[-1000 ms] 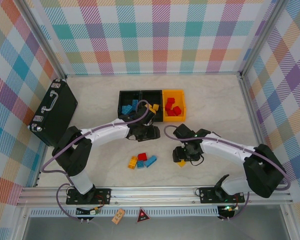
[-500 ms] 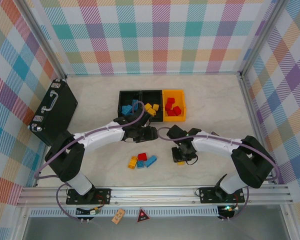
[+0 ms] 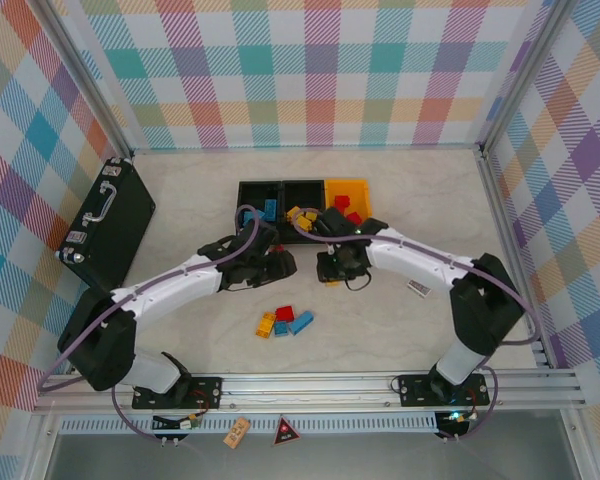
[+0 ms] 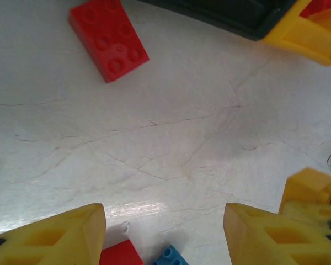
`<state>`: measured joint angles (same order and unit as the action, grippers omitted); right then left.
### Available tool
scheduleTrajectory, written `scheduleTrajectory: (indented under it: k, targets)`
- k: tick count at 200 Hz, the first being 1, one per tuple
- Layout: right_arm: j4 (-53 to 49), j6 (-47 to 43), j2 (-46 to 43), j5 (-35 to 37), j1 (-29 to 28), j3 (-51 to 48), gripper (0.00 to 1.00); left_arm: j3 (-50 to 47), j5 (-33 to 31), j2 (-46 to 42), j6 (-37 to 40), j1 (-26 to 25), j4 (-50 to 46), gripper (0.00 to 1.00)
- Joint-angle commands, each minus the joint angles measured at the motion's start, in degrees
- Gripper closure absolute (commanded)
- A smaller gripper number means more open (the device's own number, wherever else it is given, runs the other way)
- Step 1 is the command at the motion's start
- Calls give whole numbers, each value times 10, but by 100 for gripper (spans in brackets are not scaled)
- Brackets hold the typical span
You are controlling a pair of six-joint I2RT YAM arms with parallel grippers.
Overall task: Sort the legos into containers by color
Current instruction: Place the lego in the container.
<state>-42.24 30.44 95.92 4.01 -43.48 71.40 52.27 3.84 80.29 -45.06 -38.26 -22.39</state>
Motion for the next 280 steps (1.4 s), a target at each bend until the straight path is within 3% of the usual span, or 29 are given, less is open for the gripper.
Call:
scheduleTrajectory:
  k: [1, 117, 160, 182, 221, 280]
  targets:
    - [-24, -24, 41, -15, 16, 74, 71, -16, -27, -36, -16, 10, -14, 41]
    - [-181, -55, 360, 11, 88, 565, 69, -23, -70, -95, -4, 20, -68, 41]
    - [-221, -58, 453, 12, 103, 696, 68, -22, -76, -99, 0, 21, -80, 41]
    - [-218, -63, 469, 11, 104, 721, 65, -19, -77, -96, 3, 22, -83, 41]
    - [-215, -65, 466, 14, 103, 733, 49, -14, -80, -88, 2, 23, -85, 41]
    - [-188, -72, 383, 4, 101, 674, 47, -11, -110, -86, -18, 27, -89, 38]
